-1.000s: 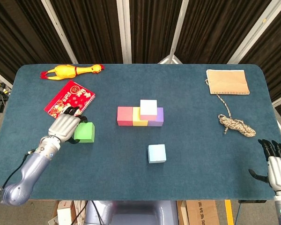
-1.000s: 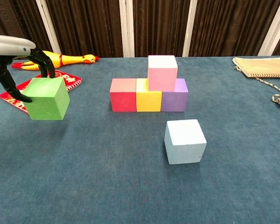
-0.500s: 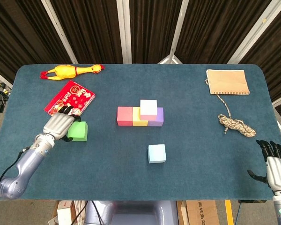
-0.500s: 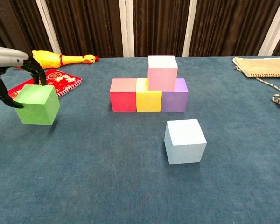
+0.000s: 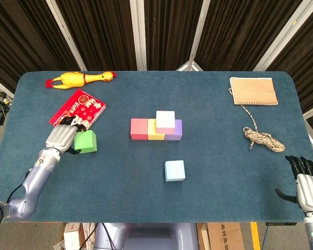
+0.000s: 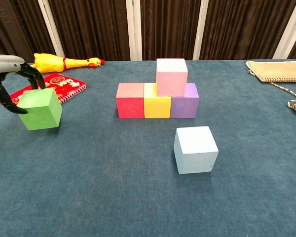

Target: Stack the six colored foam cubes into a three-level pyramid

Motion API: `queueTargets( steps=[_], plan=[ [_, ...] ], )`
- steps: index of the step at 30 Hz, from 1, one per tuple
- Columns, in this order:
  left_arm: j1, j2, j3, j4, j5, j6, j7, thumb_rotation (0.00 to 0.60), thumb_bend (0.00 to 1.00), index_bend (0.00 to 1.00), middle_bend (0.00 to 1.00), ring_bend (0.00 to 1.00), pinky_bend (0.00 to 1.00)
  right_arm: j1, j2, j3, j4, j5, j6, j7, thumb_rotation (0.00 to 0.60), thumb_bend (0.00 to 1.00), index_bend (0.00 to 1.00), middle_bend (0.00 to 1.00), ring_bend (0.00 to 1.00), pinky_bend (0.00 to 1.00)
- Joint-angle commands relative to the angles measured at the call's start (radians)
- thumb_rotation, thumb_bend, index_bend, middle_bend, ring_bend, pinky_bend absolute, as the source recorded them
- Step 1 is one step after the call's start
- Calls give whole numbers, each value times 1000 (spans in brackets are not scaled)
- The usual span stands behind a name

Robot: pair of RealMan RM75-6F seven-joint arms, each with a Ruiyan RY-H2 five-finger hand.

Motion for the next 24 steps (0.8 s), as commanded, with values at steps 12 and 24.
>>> queueTargets(
  steps=[12,24],
  plan=[
    [-52,-6,23,-31,-124,-6,129,600,255,184,211,0,0,-1,9,-3,-4,-5,-1,18,600,192,127,138,22,0],
    [-60,19,27,-100,-171,95,205,600,217,129,190,0,0,0,13,-5,-7,-4,-6,24,600,193,128,138,22,0]
  ],
)
